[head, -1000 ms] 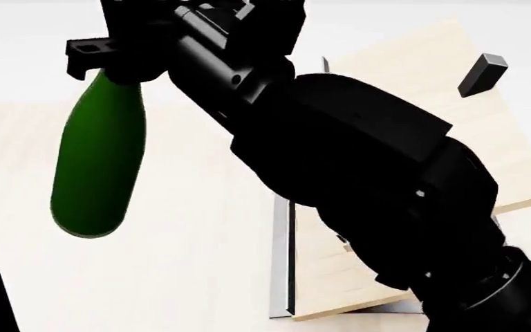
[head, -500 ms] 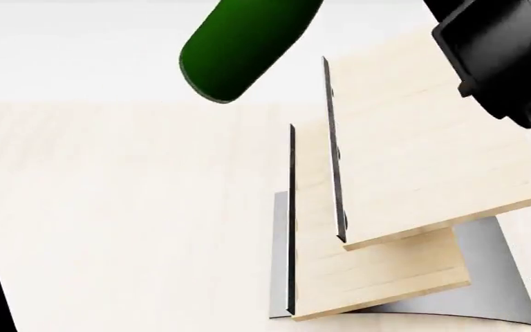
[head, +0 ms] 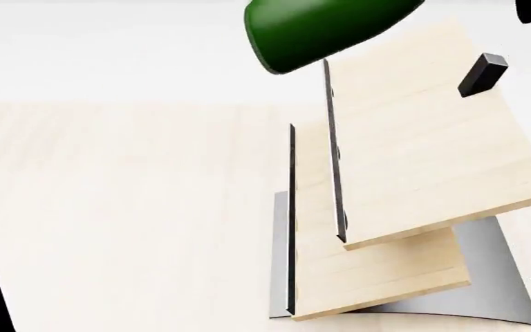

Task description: Put the wine bottle on the wine rack.

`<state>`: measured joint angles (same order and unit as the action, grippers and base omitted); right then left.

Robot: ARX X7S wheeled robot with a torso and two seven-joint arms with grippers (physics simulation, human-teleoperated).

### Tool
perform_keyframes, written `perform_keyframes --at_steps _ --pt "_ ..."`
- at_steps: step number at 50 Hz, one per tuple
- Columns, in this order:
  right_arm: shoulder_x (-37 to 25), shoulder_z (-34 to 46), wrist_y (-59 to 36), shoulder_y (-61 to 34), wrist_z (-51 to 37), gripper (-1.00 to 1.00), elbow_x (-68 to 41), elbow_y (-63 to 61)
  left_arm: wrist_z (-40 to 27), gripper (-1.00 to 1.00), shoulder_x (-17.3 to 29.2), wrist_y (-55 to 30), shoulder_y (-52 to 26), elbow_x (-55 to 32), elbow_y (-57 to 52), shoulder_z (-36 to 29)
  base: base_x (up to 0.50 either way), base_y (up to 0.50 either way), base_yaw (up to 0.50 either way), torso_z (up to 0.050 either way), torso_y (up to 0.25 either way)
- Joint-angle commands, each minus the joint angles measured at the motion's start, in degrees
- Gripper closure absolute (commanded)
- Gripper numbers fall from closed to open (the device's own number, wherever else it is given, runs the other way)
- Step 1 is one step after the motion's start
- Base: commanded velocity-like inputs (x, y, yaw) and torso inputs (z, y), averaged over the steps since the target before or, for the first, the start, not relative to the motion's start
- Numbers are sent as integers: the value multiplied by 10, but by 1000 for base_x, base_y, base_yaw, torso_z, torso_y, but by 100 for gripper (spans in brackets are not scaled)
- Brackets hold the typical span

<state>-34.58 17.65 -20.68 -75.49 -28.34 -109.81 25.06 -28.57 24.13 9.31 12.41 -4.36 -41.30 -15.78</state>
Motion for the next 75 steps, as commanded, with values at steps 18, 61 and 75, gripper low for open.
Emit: perform_keyframes --at_steps 18,61,75 --pt "-32 -31 -54 -12 8 100 -59 129 -3 -100 3 -3 -1 1 -3 -6 0 0 0 0 1" --pt "-56 -15 -77 24 38 100 -41 142 -9 -100 7 -2 -5 -1 1 -7 0 0 0 0 0" --pt "-65 -22 -57 50 34 100 -32 115 -11 -100 9 -2 -4 -1 0 -9 0 0 0 0 1"
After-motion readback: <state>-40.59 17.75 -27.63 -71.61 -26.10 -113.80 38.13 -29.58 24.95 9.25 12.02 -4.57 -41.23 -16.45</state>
